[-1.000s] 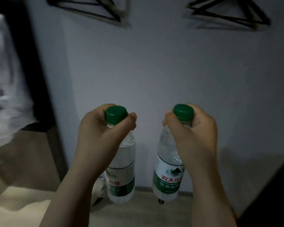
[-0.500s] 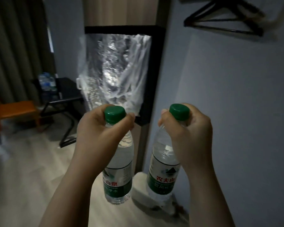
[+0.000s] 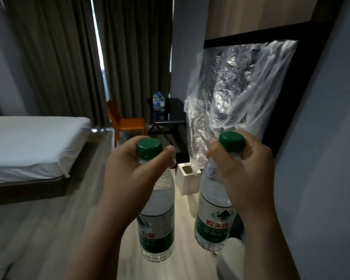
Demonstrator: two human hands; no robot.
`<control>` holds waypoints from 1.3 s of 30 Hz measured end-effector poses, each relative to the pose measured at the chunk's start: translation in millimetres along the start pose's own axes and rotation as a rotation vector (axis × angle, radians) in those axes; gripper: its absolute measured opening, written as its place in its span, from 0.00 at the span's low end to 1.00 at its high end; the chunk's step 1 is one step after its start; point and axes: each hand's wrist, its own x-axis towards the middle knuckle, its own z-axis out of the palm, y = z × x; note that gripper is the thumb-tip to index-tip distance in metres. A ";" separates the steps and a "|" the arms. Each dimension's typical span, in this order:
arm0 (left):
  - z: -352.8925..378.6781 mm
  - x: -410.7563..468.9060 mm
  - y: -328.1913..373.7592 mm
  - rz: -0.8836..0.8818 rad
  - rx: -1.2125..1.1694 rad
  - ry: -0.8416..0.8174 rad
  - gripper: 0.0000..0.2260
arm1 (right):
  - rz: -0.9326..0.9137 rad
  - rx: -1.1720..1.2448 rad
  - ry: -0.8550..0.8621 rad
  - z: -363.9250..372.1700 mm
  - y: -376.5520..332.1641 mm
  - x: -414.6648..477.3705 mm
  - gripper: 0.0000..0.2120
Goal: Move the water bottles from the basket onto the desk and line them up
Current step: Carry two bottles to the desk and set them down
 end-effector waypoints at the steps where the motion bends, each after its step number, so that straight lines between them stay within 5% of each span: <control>1: -1.1 1.3 -1.9 -0.002 0.018 0.007 0.09 | 0.000 0.007 -0.014 3.4 4.4 1.3 0.10; 15: -40.0 96.1 -92.4 -0.072 0.133 0.157 0.13 | -0.011 0.040 -0.149 130.0 77.6 65.5 0.09; 27: -95.7 244.7 -163.9 0.032 0.112 0.182 0.09 | -0.008 0.101 -0.090 267.2 117.9 156.9 0.08; 39: -65.9 397.8 -254.3 0.060 0.145 0.227 0.10 | -0.089 0.119 -0.132 356.4 211.6 287.6 0.11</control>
